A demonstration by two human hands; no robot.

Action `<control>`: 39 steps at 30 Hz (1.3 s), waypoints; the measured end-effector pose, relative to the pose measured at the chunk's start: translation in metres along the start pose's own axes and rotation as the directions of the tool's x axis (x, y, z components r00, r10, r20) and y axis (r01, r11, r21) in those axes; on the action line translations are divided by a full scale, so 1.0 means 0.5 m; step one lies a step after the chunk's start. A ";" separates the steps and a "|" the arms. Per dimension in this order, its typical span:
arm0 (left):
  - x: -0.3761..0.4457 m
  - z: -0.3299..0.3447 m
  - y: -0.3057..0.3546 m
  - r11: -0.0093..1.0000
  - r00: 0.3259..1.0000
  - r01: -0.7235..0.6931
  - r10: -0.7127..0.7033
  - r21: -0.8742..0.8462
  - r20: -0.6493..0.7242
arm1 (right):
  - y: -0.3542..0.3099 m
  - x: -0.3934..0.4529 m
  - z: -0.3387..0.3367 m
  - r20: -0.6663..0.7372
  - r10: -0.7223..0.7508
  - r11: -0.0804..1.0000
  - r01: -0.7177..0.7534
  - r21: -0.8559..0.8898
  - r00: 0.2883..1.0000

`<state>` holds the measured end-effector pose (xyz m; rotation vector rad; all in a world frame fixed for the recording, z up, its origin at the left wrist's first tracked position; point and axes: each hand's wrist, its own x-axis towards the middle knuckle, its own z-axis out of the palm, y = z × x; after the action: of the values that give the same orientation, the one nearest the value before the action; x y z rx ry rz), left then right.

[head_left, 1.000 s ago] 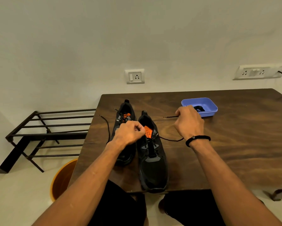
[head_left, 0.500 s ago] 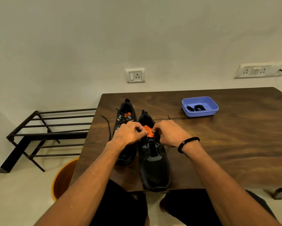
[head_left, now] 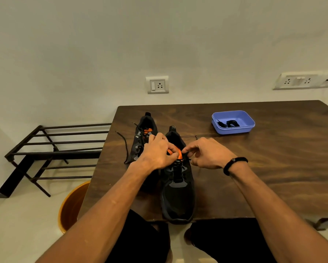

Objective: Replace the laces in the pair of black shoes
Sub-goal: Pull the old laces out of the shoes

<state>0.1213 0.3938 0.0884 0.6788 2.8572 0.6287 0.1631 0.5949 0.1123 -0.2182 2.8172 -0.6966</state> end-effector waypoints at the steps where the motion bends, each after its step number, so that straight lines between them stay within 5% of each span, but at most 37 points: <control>1: 0.004 0.000 0.007 0.999 0.998 -0.003 0.000 0.050 0.070 | 0.000 0.002 -0.001 0.000 0.001 1.000 -0.001 0.005 1.000; 4: 0.014 -0.001 0.026 0.998 0.981 -0.012 0.001 0.058 0.195 | 0.002 0.007 0.004 -0.039 0.007 1.000 -0.007 -0.001 0.999; 11: 0.007 -0.023 0.006 0.998 0.976 -0.028 0.038 -0.050 0.214 | -0.004 0.013 0.003 -0.025 0.023 1.000 -0.024 -0.011 0.999; 14: 0.013 -0.020 -0.005 0.998 0.997 0.052 -0.050 -0.045 0.059 | -0.007 0.012 0.007 -0.049 0.014 1.000 -0.015 -0.021 0.999; 18: 0.010 -0.024 -0.021 0.949 0.973 0.140 -0.185 -0.284 -0.139 | -0.012 0.011 0.009 -0.084 0.030 0.999 -0.032 -0.014 0.996; 21: -0.002 -0.018 -0.012 0.984 0.990 0.055 -0.076 -0.166 -0.120 | -0.015 0.010 0.008 -0.072 0.028 0.999 -0.030 -0.031 0.997; 25: -0.008 -0.012 0.017 0.998 0.996 0.038 -0.043 0.057 0.079 | -0.019 0.011 0.010 -0.074 0.026 0.999 -0.028 -0.035 0.997; 29: -0.007 -0.018 0.026 1.000 0.995 0.013 -0.015 0.017 0.094 | -0.020 0.011 0.009 -0.068 0.020 0.999 -0.023 -0.032 0.997; 31: -0.002 -0.025 0.010 0.998 0.997 0.057 -0.057 0.010 0.055 | -0.020 0.009 0.005 -0.055 0.021 0.999 -0.022 -0.026 0.998; 36: -0.012 -0.035 -0.024 0.966 0.922 0.238 -0.256 -0.098 -0.290 | -0.020 0.010 0.005 -0.058 0.037 0.999 -0.037 -0.004 0.998; 39: -0.012 -0.029 -0.019 0.969 0.930 0.211 -0.240 -0.130 -0.278 | -0.020 0.008 0.005 -0.053 0.045 0.999 -0.045 0.000 0.998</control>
<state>0.1193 0.3781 0.0974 0.2516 3.0799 0.8902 0.1607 0.5843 0.1139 -0.1380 2.8632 -0.7003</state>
